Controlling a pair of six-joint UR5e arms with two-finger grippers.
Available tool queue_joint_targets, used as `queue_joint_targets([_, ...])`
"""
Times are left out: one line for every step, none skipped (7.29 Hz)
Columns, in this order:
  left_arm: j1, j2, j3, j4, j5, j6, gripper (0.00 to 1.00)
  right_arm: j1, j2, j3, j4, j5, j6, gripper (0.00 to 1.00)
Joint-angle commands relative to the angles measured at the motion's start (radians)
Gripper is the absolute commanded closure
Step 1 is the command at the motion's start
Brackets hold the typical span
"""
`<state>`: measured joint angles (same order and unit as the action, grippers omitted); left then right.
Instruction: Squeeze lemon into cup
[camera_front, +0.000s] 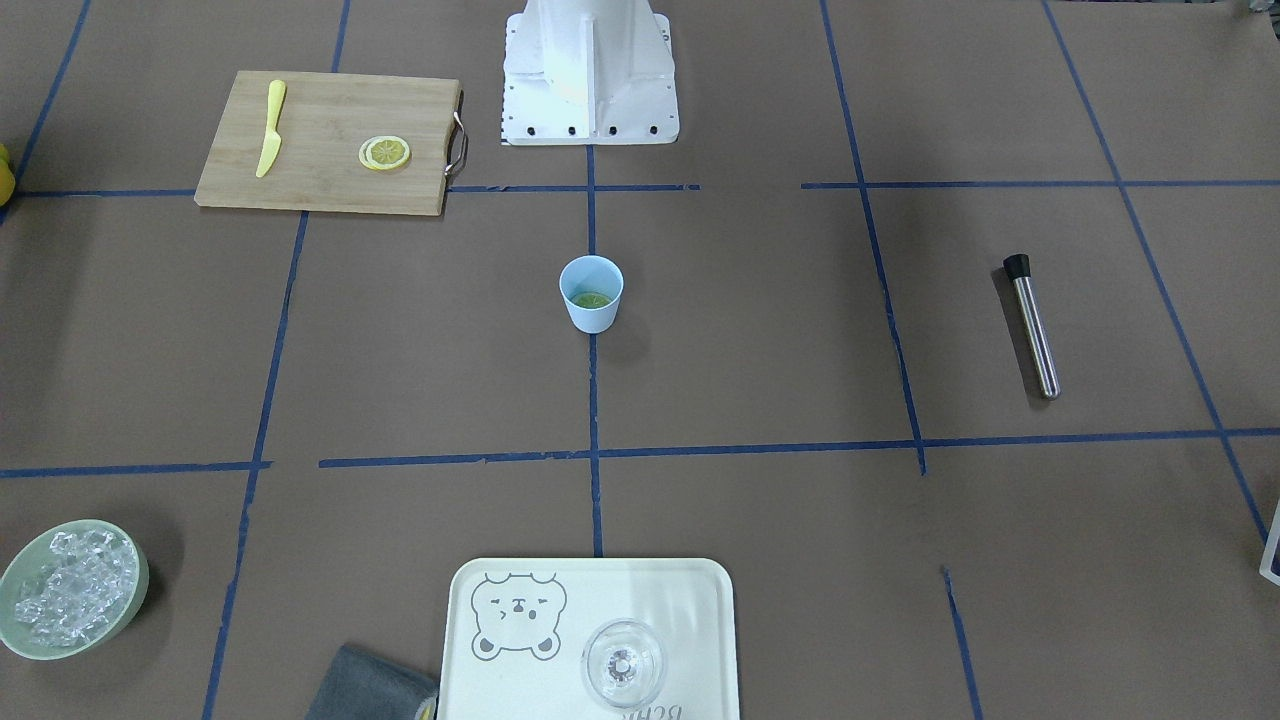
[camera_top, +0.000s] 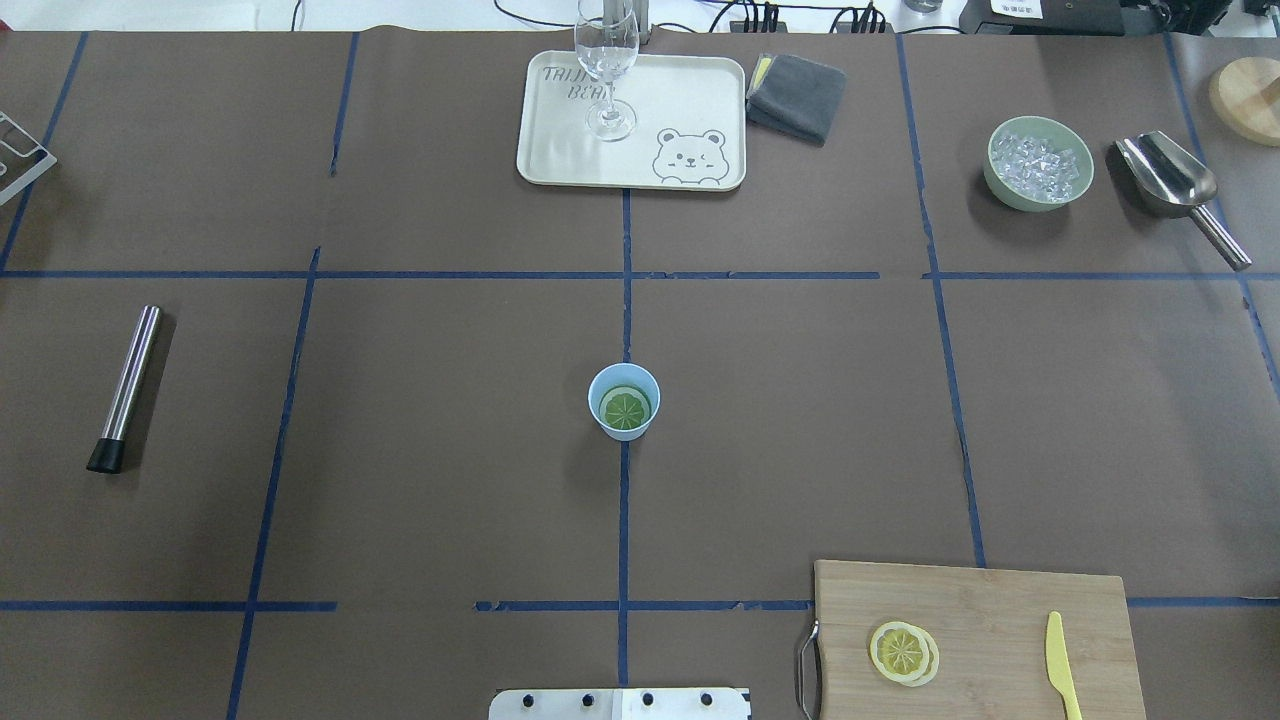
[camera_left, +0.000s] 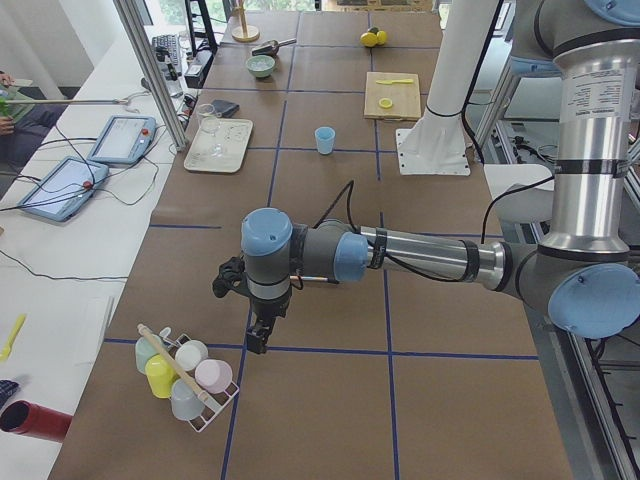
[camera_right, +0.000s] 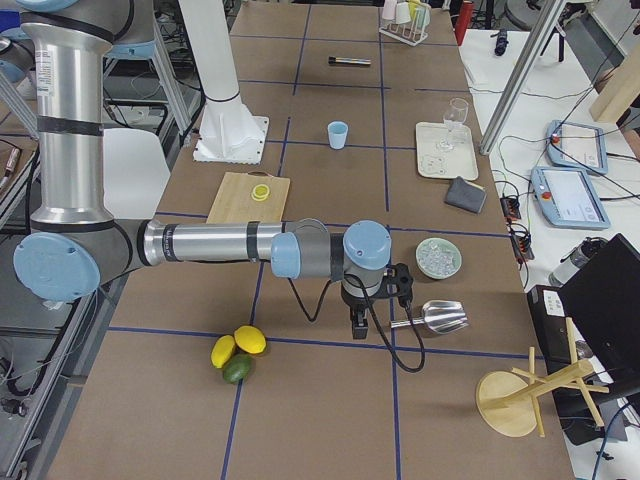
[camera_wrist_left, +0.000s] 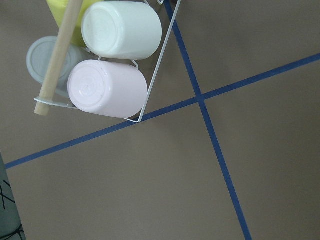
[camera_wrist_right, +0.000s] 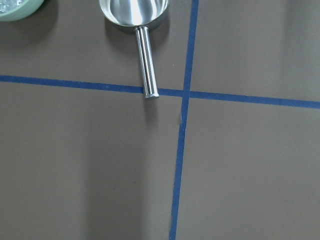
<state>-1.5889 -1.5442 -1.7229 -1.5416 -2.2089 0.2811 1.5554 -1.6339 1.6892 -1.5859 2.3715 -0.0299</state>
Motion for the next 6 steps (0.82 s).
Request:
queue_joint_targets([0.000, 0.001, -0.004, 0.000, 0.000, 0.000, 0.00, 0.005, -0.011, -0.003, 0.000, -0.003, 0.004, 0.00])
queue_joint_targets([0.000, 0.001, -0.001, 0.000, 0.000, 0.000, 0.00, 0.006, -0.009, 0.000, 0.001, -0.003, 0.002, 0.00])
queue_joint_targets([0.001, 0.001, -0.001, 0.000, 0.000, -0.002, 0.00, 0.008, -0.009, 0.003, 0.001, -0.002, 0.002, 0.00])
queue_joint_targets([0.000, -0.001, 0.002, 0.000, 0.000, -0.002, 0.00, 0.011, -0.009, 0.007, 0.001, -0.002, 0.002, 0.00])
queue_joint_targets([0.000, -0.001, 0.002, 0.000, 0.000, -0.002, 0.00, 0.017, -0.009, 0.007, 0.003, -0.002, 0.002, 0.00])
queue_joint_targets([0.000, -0.001, 0.000, 0.000, 0.000, -0.002, 0.00, 0.017, -0.009, 0.007, 0.001, -0.002, 0.002, 0.00])
